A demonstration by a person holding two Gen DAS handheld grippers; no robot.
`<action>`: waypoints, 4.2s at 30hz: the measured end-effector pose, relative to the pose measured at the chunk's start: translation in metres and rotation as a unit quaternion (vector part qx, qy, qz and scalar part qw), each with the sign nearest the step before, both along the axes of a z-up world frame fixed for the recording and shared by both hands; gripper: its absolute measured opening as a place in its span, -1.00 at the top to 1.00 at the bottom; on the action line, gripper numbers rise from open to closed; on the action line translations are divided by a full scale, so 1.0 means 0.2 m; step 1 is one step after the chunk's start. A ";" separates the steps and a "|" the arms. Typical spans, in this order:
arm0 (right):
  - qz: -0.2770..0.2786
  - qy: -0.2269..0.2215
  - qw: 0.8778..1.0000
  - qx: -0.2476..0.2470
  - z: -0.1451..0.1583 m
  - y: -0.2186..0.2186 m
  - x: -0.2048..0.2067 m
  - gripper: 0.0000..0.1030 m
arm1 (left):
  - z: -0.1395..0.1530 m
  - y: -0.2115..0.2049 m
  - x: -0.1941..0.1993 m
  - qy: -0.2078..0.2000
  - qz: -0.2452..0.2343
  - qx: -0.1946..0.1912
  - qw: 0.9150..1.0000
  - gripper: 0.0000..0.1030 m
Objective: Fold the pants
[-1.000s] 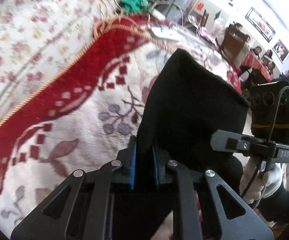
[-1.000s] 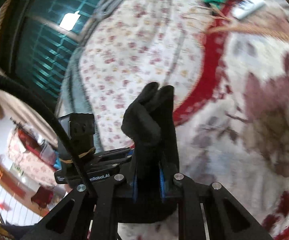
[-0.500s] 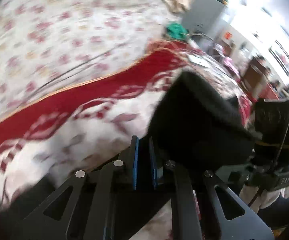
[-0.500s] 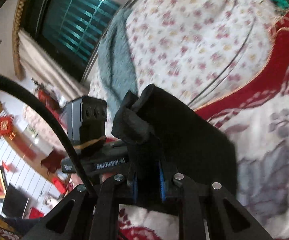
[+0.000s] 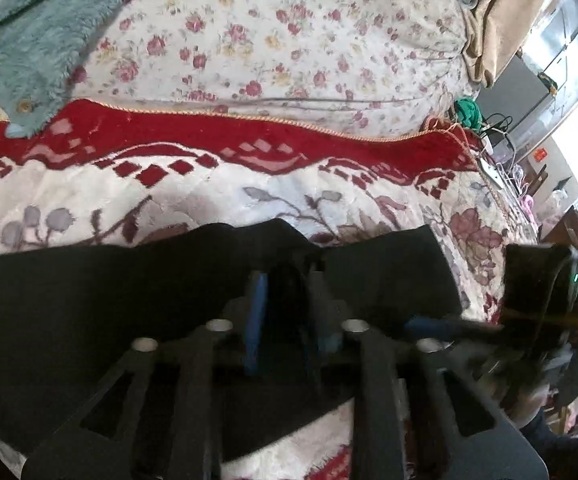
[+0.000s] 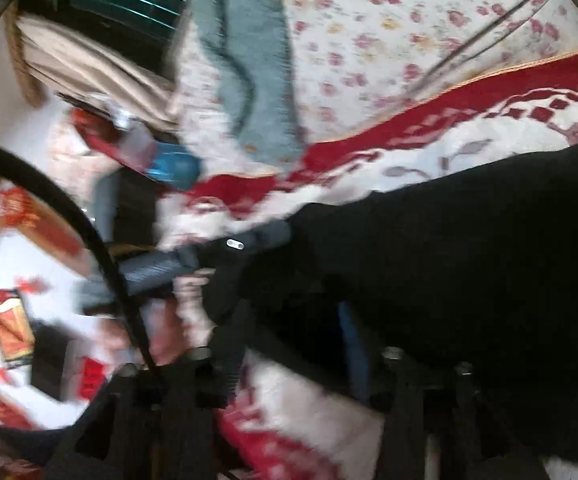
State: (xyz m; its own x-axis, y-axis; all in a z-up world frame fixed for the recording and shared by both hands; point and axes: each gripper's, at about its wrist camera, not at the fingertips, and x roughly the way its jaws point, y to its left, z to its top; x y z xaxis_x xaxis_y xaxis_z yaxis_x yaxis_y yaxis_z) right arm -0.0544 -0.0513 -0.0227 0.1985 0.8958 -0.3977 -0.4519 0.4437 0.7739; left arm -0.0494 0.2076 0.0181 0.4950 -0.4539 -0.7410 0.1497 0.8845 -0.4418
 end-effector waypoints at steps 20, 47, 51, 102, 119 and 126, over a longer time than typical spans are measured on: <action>-0.156 0.030 0.985 -0.066 -0.20 -0.51 0.16 0.09 | -0.20 -0.40 -0.04 0.013 0.029 0.073 0.997 -0.12; -0.170 -0.066 0.975 -0.125 0.10 -0.34 0.02 0.21 | -0.10 -0.13 -0.16 0.014 0.090 0.056 0.994 0.43; -0.125 -0.102 0.980 -0.113 0.19 -0.20 -0.01 0.09 | -0.04 -0.05 -0.21 -0.005 0.123 0.086 0.989 0.43; 0.243 -0.218 0.924 -0.201 0.14 1.59 0.19 -0.05 | -0.23 0.73 -0.65 0.034 0.344 -0.045 0.937 -0.25; 0.325 -0.221 0.887 -0.240 -0.08 1.99 0.27 0.71 | -0.31 0.78 -0.62 -0.005 0.367 -0.050 0.929 0.27; 0.293 -0.210 0.923 -0.137 0.18 1.75 0.24 0.79 | -0.14 0.73 -0.68 -0.059 0.349 -0.056 0.934 0.67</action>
State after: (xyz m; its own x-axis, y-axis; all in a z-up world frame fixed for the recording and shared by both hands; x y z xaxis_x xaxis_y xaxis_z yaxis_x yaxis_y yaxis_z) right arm -0.0062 0.2996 0.0136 -0.0990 0.7753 -0.6238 -0.9108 0.1819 0.3706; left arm -0.1845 0.3532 -0.0092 0.7742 -0.0625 -0.6299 -0.3917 0.7344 -0.5543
